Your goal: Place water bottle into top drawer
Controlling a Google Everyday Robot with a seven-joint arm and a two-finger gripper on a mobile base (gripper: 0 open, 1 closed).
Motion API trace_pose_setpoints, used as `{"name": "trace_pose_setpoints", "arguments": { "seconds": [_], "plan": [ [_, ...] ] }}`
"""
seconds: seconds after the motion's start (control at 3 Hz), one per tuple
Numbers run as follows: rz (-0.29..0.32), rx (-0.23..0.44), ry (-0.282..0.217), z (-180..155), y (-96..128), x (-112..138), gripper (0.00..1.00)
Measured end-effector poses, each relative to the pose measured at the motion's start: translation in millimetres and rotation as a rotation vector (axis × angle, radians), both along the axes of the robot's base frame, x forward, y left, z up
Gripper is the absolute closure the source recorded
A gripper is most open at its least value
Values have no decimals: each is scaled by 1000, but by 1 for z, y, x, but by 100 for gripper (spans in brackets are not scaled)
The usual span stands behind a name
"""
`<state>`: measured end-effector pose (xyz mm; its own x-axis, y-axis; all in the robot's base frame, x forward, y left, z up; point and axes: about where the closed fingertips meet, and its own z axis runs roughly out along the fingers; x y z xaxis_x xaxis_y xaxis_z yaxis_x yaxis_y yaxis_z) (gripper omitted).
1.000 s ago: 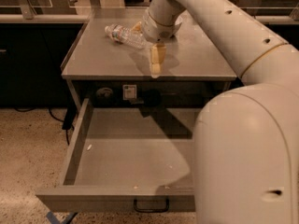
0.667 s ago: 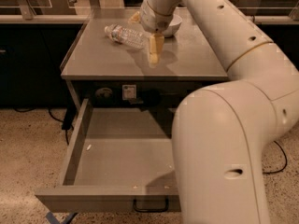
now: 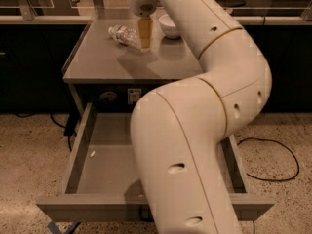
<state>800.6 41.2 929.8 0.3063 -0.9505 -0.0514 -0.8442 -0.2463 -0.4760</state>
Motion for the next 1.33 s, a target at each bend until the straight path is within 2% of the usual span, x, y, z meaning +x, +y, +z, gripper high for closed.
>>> {"name": "trace_pose_setpoints", "arguments": {
  "seconds": [0.33,0.67,1.0,1.33],
  "plan": [
    [-58,-39,-26,2,1,10,0],
    [-58,-39,-26,2,1,10,0],
    [-45,-17,-24,-4,0,12,0],
    [1,29,-21,-14,-4,18,0]
  ]
}}
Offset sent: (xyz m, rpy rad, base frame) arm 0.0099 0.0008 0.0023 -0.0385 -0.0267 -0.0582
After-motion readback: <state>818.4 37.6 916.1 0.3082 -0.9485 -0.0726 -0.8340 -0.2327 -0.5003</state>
